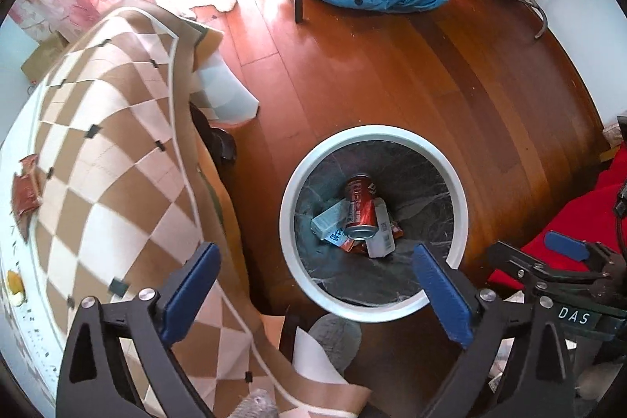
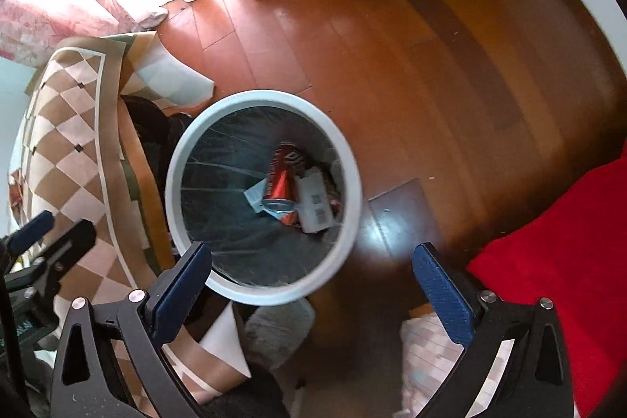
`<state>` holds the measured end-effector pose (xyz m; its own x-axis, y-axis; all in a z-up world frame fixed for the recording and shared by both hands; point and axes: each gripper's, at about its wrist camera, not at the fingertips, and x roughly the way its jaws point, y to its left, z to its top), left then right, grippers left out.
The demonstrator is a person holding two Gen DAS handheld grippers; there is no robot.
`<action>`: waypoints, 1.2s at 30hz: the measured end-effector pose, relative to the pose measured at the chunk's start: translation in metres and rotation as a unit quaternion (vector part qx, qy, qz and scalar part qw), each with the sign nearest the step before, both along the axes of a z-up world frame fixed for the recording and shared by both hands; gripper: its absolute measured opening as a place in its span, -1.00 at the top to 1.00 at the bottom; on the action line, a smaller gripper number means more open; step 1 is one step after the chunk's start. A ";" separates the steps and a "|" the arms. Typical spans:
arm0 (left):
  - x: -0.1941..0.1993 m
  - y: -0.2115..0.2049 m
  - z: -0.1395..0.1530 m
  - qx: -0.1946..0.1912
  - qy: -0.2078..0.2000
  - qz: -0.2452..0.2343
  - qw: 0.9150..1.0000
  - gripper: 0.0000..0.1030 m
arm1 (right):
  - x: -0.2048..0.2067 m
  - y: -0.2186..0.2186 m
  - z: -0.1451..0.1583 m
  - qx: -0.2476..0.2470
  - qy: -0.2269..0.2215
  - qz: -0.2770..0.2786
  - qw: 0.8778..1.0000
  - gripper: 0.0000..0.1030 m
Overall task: Collect trash
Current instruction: 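Open both tools to drop the box and can into the bin, then move both open tools back over the table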
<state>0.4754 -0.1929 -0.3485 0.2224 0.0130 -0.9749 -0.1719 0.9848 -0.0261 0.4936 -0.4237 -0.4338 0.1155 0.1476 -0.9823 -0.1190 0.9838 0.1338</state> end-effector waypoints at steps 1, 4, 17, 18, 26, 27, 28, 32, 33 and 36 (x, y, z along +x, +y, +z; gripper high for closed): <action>-0.005 0.000 0.005 0.002 -0.003 0.000 1.000 -0.95 | -0.003 -0.001 0.005 -0.001 -0.003 0.000 1.000 -1.00; -0.015 -0.001 0.018 0.009 -0.013 0.003 1.000 -0.95 | -0.015 -0.004 0.023 -0.009 -0.019 0.001 1.000 -1.00; -0.063 -0.005 0.096 0.015 -0.074 0.004 0.997 -0.95 | -0.073 -0.010 0.115 -0.003 -0.085 -0.005 0.996 -1.00; -0.067 -0.004 0.105 0.012 -0.082 0.004 0.997 -0.95 | -0.077 -0.010 0.123 -0.002 -0.091 -0.005 0.996 -1.00; -0.100 0.008 0.163 -0.002 -0.138 0.013 0.990 -0.95 | -0.110 -0.002 0.201 0.030 -0.144 -0.007 0.989 -1.00; -0.104 0.011 0.170 -0.002 -0.145 0.016 0.989 -0.95 | -0.113 0.000 0.208 0.035 -0.149 -0.007 0.988 -1.00; -0.108 0.016 0.179 -0.003 -0.155 0.019 0.988 -0.95 | -0.117 0.005 0.218 0.041 -0.156 -0.006 0.987 -1.00; -0.125 0.043 0.204 0.002 -0.179 0.043 0.983 -0.95 | -0.125 0.035 0.246 0.069 -0.168 0.007 0.983 -1.00; -0.130 0.055 0.210 0.008 -0.185 0.055 0.981 -0.95 | -0.126 0.044 0.249 0.074 -0.169 0.013 0.983 -1.00; -0.141 0.096 0.211 0.022 -0.184 0.096 0.978 -0.95 | -0.130 0.096 0.255 0.087 -0.163 0.053 0.981 -1.00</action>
